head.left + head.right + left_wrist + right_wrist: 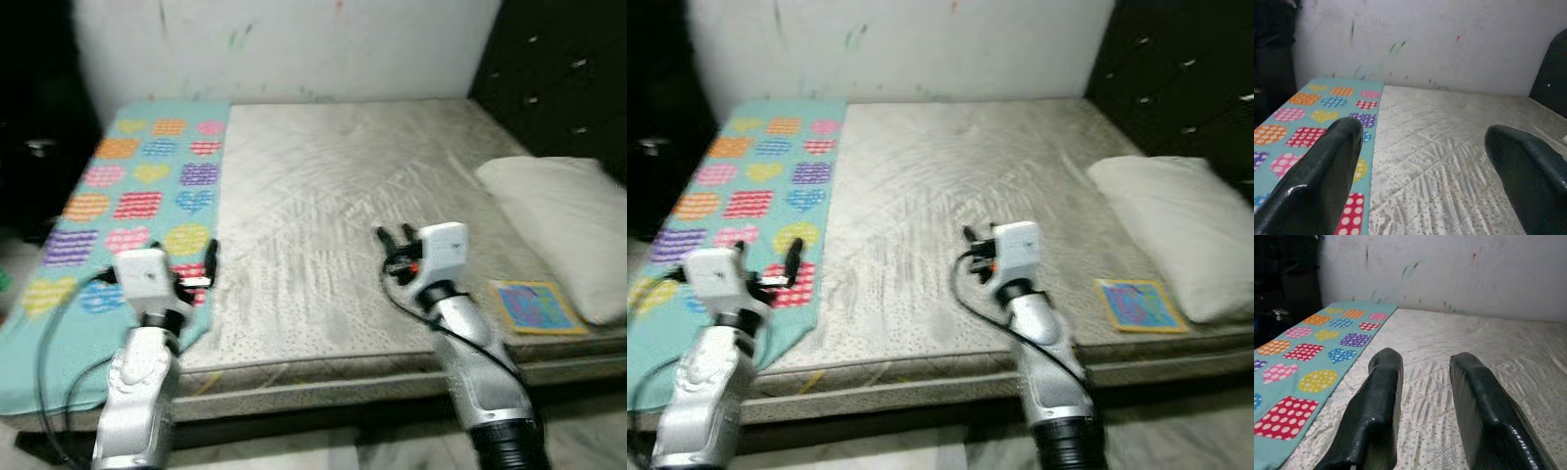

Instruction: Clean up the room

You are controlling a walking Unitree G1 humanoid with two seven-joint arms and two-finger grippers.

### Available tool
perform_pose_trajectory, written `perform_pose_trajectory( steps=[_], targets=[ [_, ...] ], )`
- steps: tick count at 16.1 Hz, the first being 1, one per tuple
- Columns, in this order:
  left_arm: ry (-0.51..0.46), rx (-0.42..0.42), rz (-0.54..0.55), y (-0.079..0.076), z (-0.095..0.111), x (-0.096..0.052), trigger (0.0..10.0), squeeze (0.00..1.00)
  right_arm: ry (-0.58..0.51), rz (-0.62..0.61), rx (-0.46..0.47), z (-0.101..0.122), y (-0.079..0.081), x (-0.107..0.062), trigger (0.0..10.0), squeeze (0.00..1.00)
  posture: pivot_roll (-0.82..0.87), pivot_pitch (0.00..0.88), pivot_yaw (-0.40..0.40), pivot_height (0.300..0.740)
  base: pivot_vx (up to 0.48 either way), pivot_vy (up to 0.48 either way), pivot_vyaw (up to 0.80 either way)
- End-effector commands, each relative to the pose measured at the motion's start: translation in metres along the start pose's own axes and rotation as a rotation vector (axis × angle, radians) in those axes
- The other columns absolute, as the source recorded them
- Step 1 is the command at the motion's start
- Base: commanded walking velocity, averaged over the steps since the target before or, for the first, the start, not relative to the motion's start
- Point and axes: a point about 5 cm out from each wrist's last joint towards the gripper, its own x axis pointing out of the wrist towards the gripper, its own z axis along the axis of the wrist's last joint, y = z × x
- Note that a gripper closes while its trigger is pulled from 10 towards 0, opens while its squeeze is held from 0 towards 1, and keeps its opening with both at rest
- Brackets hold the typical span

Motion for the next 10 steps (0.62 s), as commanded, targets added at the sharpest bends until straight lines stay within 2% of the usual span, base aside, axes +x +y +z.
perform_pose_trajectory(
  steps=[1, 10],
  targets=[
    [-0.025, -0.005, -0.029, -0.0064, 0.0059, 0.0023, 10.0, 0.0, -0.024, -0.008, -0.023, 0.0064, -0.0046, -0.0002, 10.0, 0.0, -0.17, 0.0, 0.006, 0.74, 0.341, 0.0, 0.0],
    [-0.04, -0.009, -0.034, -0.0094, 0.0091, 0.006, 10.0, 0.0, -0.028, -0.005, -0.033, 0.0071, -0.0047, 0.0005, 10.0, 0.0, -0.17, 0.0, 0.007, 0.74, 0.453, 0.0, 0.0]
  ],
)
